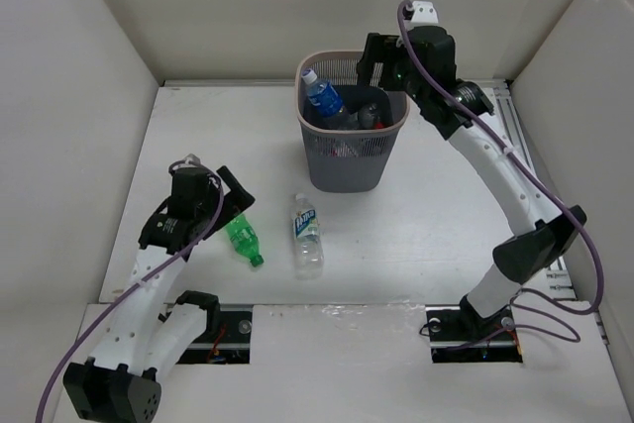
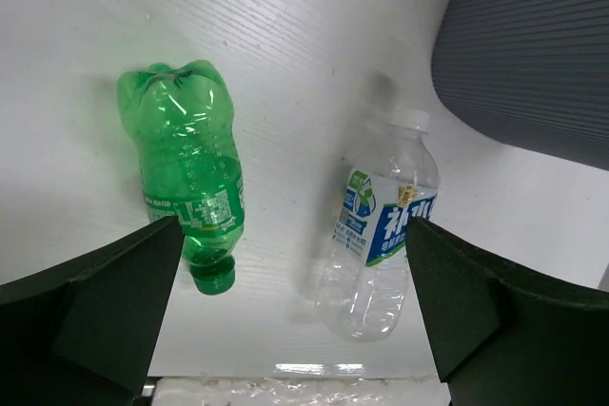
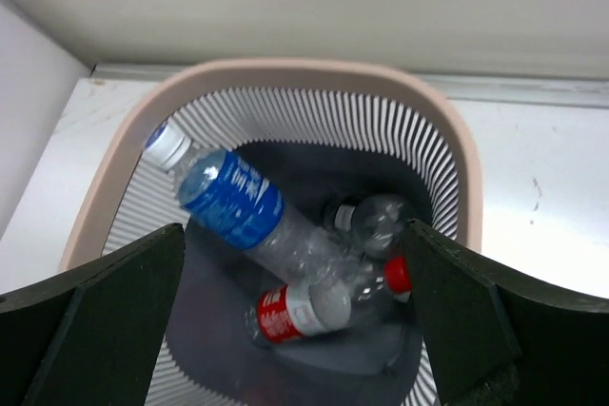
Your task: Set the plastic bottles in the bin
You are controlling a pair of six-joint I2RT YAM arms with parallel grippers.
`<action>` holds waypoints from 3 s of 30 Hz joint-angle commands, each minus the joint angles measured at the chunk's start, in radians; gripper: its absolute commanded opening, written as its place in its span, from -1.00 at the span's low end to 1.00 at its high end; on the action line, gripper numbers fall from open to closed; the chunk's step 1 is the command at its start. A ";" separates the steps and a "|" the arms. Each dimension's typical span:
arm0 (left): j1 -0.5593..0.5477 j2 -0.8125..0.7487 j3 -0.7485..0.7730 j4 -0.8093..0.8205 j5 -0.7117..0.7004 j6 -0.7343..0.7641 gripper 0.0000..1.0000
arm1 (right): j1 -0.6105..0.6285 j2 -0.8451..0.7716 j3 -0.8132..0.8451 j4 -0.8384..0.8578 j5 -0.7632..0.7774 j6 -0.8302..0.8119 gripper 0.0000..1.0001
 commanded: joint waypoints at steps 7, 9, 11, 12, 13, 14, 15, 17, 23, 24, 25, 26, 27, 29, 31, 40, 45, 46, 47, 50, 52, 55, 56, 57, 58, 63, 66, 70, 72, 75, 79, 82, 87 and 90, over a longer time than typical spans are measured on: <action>0.000 -0.014 0.011 -0.013 -0.011 -0.079 1.00 | 0.088 -0.248 -0.157 0.040 -0.056 -0.009 1.00; 0.000 0.016 0.011 -0.027 -0.046 -0.099 1.00 | 0.114 -0.285 -0.209 0.063 -0.105 -0.009 1.00; 0.000 0.035 0.002 -0.017 -0.056 -0.108 1.00 | 0.130 -0.347 -0.247 0.093 -0.132 -0.009 1.00; 0.000 0.047 0.002 0.002 -0.068 -0.117 1.00 | 0.148 -0.368 -0.267 0.106 -0.142 -0.009 1.00; 0.000 0.073 -0.009 0.016 -0.068 -0.117 1.00 | 0.157 -0.390 -0.308 0.118 -0.142 -0.009 1.00; 0.000 0.088 -0.009 0.031 -0.068 -0.106 1.00 | 0.157 -0.432 -0.330 0.141 -0.142 -0.009 1.00; 0.000 0.107 -0.018 0.057 -0.068 -0.106 1.00 | 0.170 -0.453 -0.351 0.155 -0.142 -0.009 1.00; 0.000 0.168 -0.032 0.080 -0.068 -0.106 1.00 | 0.170 -0.497 -0.404 0.178 -0.142 -0.009 1.00; 0.000 0.245 -0.113 0.161 -0.105 -0.134 1.00 | 0.151 -0.554 -0.457 0.169 -0.152 -0.009 1.00; 0.000 0.245 -0.129 0.171 -0.121 -0.146 1.00 | 0.141 -0.571 -0.473 0.169 -0.152 -0.009 1.00; 0.000 0.256 -0.129 0.171 -0.131 -0.146 1.00 | 0.141 -0.571 -0.473 0.169 -0.152 -0.009 1.00; 0.000 0.269 -0.143 0.197 -0.140 -0.146 1.00 | 0.131 -0.586 -0.485 0.169 -0.152 -0.009 1.00; 0.000 0.280 -0.156 0.209 -0.140 -0.146 1.00 | 0.131 -0.586 -0.499 0.169 -0.162 -0.009 1.00; 0.011 0.306 -0.170 0.250 -0.140 -0.146 0.96 | 0.131 -0.609 -0.514 0.178 -0.175 -0.009 1.00; 0.021 0.355 -0.181 0.276 -0.140 -0.146 0.92 | 0.131 -0.637 -0.530 0.187 -0.185 -0.009 1.00; 0.043 0.447 -0.224 0.390 -0.131 -0.145 0.18 | 0.183 -0.677 -0.622 0.187 -0.196 0.011 1.00; 0.043 0.446 -0.213 0.390 -0.111 -0.145 -0.65 | 0.259 -0.721 -0.720 0.231 -0.288 0.031 1.00; 0.043 0.435 -0.213 0.381 -0.111 -0.136 -0.74 | 0.272 -0.721 -0.732 0.241 -0.297 0.043 1.00; 0.043 0.421 -0.213 0.369 -0.088 -0.136 -0.87 | 0.297 -0.730 -0.741 0.241 -0.307 0.043 1.00; 0.043 0.305 -0.172 0.341 -0.013 -0.097 -1.00 | 0.332 -0.749 -0.793 0.306 -0.470 0.054 1.00; 0.021 0.159 -0.118 0.341 0.030 -0.064 -1.00 | 0.375 -0.749 -0.845 0.386 -0.550 0.054 1.00; -0.009 -0.012 -0.004 0.330 0.104 -0.033 -1.00 | 0.438 -0.726 -0.870 0.412 -0.531 0.054 1.00; -0.009 -0.040 0.027 0.330 0.130 -0.013 -1.00 | 0.452 -0.700 -0.881 0.431 -0.514 0.054 1.00; -0.009 -0.060 0.058 0.318 0.176 -0.001 -1.00 | 0.463 -0.688 -0.881 0.448 -0.499 0.066 1.00; -0.009 -0.073 0.127 0.306 0.199 0.013 -1.00 | 0.487 -0.674 -0.892 0.469 -0.468 0.066 1.00; -0.009 -0.092 0.268 0.325 0.398 0.090 -1.00 | 0.558 -0.590 -0.964 0.769 -0.353 0.103 1.00; -0.009 -0.083 0.354 0.336 0.507 0.125 -1.00 | 0.581 -0.478 -0.887 0.822 -0.298 0.103 1.00; -0.009 -0.067 0.410 0.352 0.628 0.151 -1.00 | 0.592 -0.337 -0.754 0.856 -0.297 0.103 1.00; -0.009 -0.067 0.419 0.352 0.655 0.151 -1.00 | 0.601 -0.287 -0.674 0.856 -0.307 0.103 1.00; -0.009 -0.067 0.431 0.352 0.664 0.151 -1.00 | 0.601 -0.214 -0.616 0.880 -0.363 0.112 1.00; -0.009 -0.067 0.420 0.361 0.678 0.161 -1.00 | 0.601 -0.164 -0.548 0.925 -0.455 0.123 1.00; -0.009 -0.067 0.410 0.370 0.668 0.161 -1.00 | 0.601 -0.140 -0.548 0.974 -0.491 0.135 1.00; -0.009 -0.076 0.396 0.415 0.701 0.134 -0.80 | 0.601 -0.118 -0.537 0.985 -0.443 0.146 0.19; -0.009 -0.076 0.405 0.415 0.636 0.124 0.75 | 0.601 -0.118 -0.528 0.974 -0.411 0.146 -0.75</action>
